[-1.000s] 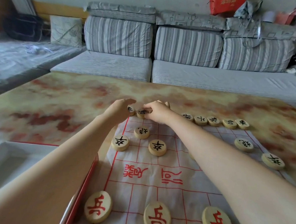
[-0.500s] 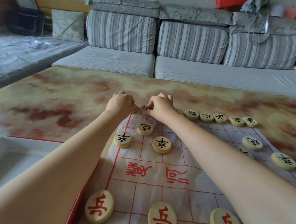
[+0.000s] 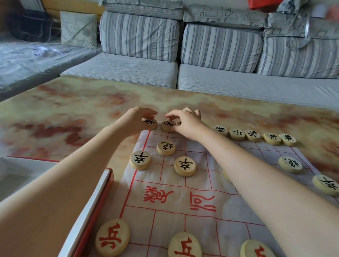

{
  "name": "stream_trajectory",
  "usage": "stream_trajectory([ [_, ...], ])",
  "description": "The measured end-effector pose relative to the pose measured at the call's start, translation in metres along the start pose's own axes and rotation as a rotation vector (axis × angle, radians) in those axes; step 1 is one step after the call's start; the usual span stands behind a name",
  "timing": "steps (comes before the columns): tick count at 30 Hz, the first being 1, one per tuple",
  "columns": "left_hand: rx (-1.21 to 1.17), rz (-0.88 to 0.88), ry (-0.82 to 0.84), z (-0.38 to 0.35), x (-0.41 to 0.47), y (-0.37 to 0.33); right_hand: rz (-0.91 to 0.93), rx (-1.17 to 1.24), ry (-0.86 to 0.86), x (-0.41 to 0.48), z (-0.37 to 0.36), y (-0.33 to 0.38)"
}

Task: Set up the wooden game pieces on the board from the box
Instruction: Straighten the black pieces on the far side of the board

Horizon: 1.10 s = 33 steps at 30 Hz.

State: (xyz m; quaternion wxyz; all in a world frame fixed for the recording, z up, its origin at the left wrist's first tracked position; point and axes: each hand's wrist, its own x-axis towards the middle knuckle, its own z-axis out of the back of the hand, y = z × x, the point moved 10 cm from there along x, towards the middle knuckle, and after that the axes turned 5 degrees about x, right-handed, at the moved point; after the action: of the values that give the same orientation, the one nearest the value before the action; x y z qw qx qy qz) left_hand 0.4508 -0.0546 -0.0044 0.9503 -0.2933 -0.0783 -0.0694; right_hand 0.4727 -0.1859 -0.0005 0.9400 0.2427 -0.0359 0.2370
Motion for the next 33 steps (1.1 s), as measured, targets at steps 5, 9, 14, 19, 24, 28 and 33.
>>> stream_trajectory([
  [5, 0.102, 0.097, -0.137, 0.006, 0.0, 0.013, -0.014, -0.049, -0.088, 0.002, 0.001, 0.002],
  [9, 0.151, 0.139, -0.166, 0.007, 0.001, 0.015, -0.033, -0.073, -0.09, 0.001, -0.003, -0.001],
  [14, 0.031, 0.05, -0.008, 0.001, 0.003, 0.005, -0.048, 0.094, 0.008, -0.005, -0.004, -0.01],
  [19, -0.007, 0.067, -0.058, 0.005, -0.001, 0.009, -0.049, 0.145, -0.073, -0.005, 0.0, -0.011],
  [24, -0.011, 0.139, -0.125, 0.005, 0.003, 0.015, -0.044, 0.057, -0.075, -0.005, 0.004, -0.005],
  [28, 0.01, 0.148, -0.168, 0.003, 0.003, 0.013, -0.051, 0.065, -0.076, -0.006, 0.003, -0.007],
  [33, 0.024, 0.136, -0.147, 0.001, 0.002, 0.012, -0.051, 0.09, -0.077, -0.007, 0.001, -0.009],
])
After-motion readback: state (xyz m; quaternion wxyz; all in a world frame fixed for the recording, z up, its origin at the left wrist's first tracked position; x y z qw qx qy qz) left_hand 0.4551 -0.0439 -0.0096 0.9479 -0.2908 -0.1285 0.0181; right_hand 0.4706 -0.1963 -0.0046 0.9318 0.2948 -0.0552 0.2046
